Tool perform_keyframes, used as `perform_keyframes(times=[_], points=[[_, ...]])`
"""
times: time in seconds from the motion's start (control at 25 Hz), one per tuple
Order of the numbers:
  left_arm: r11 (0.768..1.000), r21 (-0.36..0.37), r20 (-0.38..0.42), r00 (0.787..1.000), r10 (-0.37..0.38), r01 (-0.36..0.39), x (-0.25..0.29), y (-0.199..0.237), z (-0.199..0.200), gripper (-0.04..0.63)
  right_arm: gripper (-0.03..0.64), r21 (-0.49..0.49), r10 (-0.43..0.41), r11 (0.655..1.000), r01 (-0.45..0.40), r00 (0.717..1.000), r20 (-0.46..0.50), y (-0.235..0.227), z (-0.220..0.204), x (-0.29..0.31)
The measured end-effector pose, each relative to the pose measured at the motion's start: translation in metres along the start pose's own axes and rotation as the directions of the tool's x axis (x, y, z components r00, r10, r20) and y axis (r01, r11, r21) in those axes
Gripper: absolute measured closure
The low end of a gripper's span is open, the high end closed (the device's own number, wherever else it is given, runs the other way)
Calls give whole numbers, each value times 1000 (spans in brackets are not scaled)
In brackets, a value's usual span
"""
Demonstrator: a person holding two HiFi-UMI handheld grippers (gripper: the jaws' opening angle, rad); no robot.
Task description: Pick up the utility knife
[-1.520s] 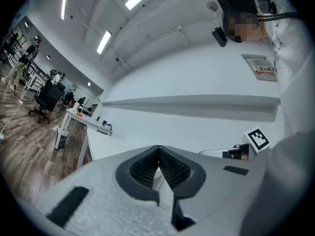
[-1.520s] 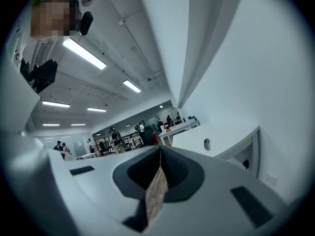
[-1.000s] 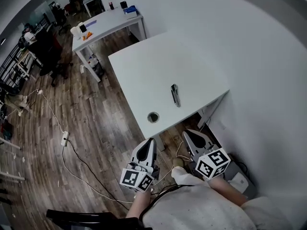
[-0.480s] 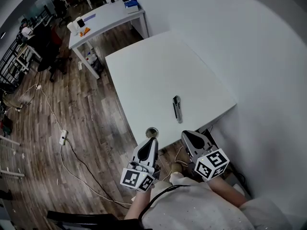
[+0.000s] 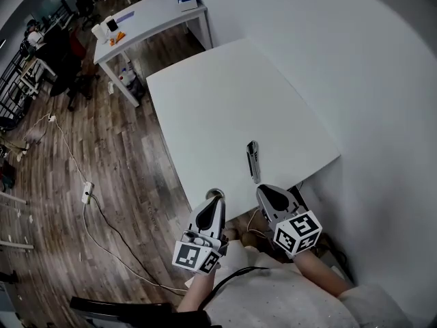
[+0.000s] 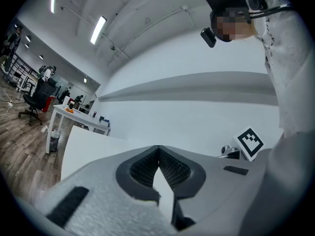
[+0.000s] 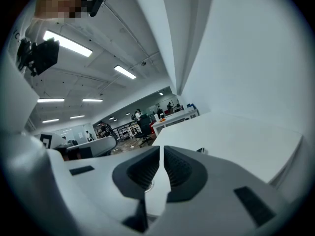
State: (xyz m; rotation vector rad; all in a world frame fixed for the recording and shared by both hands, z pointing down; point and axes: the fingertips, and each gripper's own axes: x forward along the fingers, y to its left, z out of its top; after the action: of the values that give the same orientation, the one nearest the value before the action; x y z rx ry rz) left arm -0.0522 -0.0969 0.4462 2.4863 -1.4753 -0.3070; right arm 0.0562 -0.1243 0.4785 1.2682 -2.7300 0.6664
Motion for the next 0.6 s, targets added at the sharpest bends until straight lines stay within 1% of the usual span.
perform_keyframes(times=[0.2, 0.24, 0.32, 0.44, 0.6], points=[[999, -14, -2, 999, -40, 40, 21, 11, -6, 589, 605, -12, -85, 996, 84, 994, -74, -32, -11, 25], [999, -17, -3, 999, -48, 48, 26, 13, -7, 589, 596, -16, -100, 995, 98, 990, -95, -37, -13, 31], [998, -25, -10, 998, -61, 61, 36, 19, -9, 589, 520, -16, -113, 994, 111, 983, -142, -45, -20, 43], [996, -29, -25, 996, -86, 85, 50, 26, -11, 589, 487, -27, -129, 992, 126, 972, -195, -55, -27, 60], [994, -23, -43, 993, -107, 106, 68, 35, -16, 589, 448, -50, -159, 987, 151, 957, -242, -69, -34, 82]])
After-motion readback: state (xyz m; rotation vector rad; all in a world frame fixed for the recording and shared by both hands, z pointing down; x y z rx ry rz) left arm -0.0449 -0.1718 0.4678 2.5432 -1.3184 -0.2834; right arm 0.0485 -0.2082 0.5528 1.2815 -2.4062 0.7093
